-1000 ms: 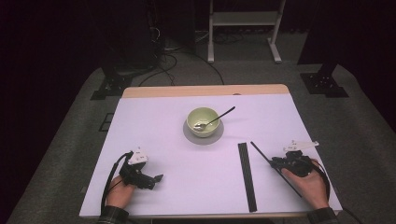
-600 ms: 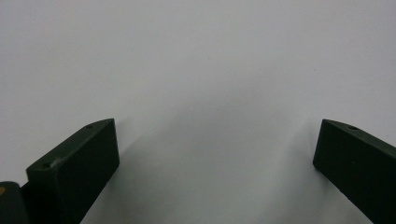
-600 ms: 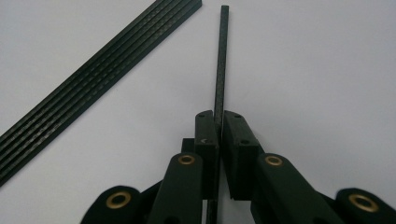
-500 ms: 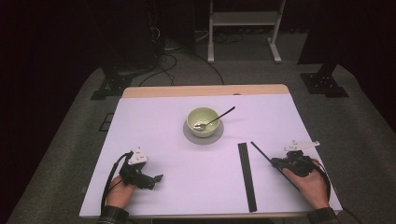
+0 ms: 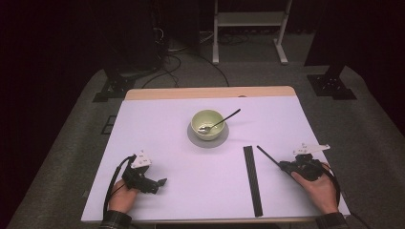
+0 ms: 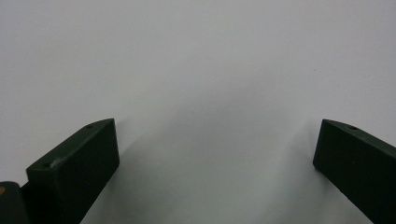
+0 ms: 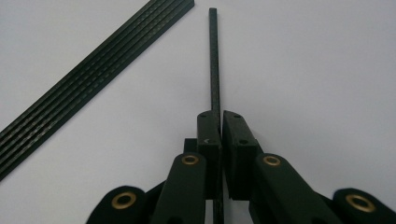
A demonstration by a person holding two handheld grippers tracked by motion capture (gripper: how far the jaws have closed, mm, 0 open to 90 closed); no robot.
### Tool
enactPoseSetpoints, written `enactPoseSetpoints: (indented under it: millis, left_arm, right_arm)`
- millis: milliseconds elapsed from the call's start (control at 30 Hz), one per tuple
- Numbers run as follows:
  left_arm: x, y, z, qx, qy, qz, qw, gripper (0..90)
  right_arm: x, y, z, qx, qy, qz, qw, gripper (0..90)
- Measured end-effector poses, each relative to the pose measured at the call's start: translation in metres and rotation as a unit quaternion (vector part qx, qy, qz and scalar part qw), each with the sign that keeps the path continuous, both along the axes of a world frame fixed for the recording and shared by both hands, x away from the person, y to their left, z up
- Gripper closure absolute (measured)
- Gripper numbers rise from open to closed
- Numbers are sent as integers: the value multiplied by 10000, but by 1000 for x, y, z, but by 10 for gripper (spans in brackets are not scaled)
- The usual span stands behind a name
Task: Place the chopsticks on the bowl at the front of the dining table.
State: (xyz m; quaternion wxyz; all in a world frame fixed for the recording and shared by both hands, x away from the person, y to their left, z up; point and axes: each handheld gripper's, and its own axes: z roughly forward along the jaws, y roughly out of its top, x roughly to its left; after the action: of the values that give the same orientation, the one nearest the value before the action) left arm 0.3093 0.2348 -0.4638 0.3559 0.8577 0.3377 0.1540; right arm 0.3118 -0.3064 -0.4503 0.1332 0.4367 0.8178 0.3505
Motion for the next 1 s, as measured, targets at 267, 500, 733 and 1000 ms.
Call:
enactPoseSetpoints:
  millis: [267, 500, 733, 1000]
  left_arm:
    - [0, 0, 0, 1, 1, 0, 10000, 0]
    - [0, 0, 0, 2, 0, 0, 10000, 0]
    - [0, 0, 0, 3, 1, -1, 10000, 0]
    - [0, 0, 0, 4, 0, -1, 10000, 0]
  right_arm:
    - [0, -2, 1, 43, -40, -53, 10000, 856]
    - [-2, -4, 6, 142, -103, -65, 9998, 856]
    - [-3, -2, 10, 170, -150, -37, 9997, 856]
    - [-3, -1, 16, 246, -226, -19, 9994, 856]
